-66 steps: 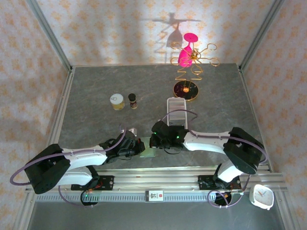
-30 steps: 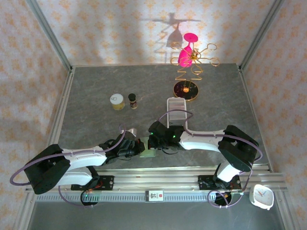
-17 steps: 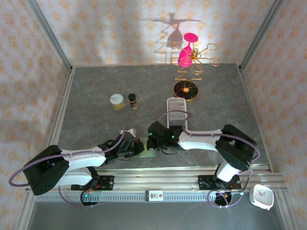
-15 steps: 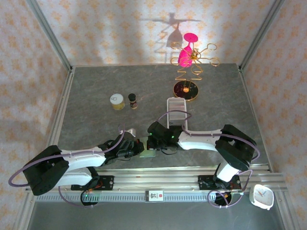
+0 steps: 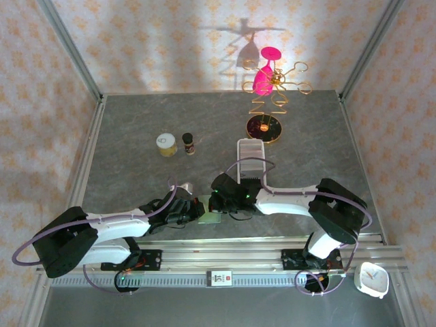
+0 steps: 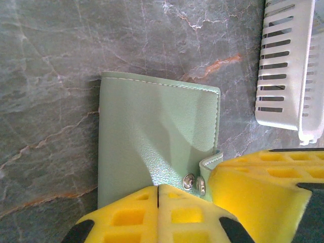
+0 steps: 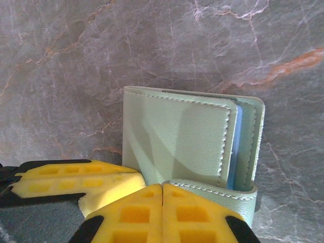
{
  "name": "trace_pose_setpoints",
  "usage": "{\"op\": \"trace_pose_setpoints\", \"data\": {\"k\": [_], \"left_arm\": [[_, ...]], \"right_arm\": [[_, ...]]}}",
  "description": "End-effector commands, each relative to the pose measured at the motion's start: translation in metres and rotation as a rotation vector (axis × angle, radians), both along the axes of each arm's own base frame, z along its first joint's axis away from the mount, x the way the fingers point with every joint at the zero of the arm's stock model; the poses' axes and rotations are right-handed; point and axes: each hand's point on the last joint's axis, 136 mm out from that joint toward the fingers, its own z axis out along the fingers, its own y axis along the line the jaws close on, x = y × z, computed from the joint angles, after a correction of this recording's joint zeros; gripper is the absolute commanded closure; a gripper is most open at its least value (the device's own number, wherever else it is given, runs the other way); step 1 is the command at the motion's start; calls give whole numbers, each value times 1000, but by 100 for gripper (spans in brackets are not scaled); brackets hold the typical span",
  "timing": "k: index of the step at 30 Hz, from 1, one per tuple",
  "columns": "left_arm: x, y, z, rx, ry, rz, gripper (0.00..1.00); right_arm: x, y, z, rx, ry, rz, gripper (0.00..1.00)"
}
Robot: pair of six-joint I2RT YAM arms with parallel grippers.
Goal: Put the credit cards into the card holder
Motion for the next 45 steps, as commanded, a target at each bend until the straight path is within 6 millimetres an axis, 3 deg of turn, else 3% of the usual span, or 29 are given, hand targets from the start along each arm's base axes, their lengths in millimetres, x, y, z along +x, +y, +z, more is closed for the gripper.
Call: {"op": "trace_pose_setpoints", "data": {"k": [1,6,18,26,37,45], "left_arm": [[-14,11,-17,52,51,1,100],[-13,11,-16,50,48,1,100],[-12,9,-14,36,43,7,100],[-9,7,-8,12,25,14,100],[-8,11,-4,0,7,43,100],[-3,16,6,-21,-23,81,100]], "right_arm": [[2,2,3,20,-18,-19,100],[-1,2,-7,-1,5,-7,100],[-13,-26,-36,-136,53,-19,100],[-21,-54,-71,-341,96,-38,100],[-35,-74,-85,-411,117,-52,100],[-60,-91,-98,-492,69,-37,100]]}}
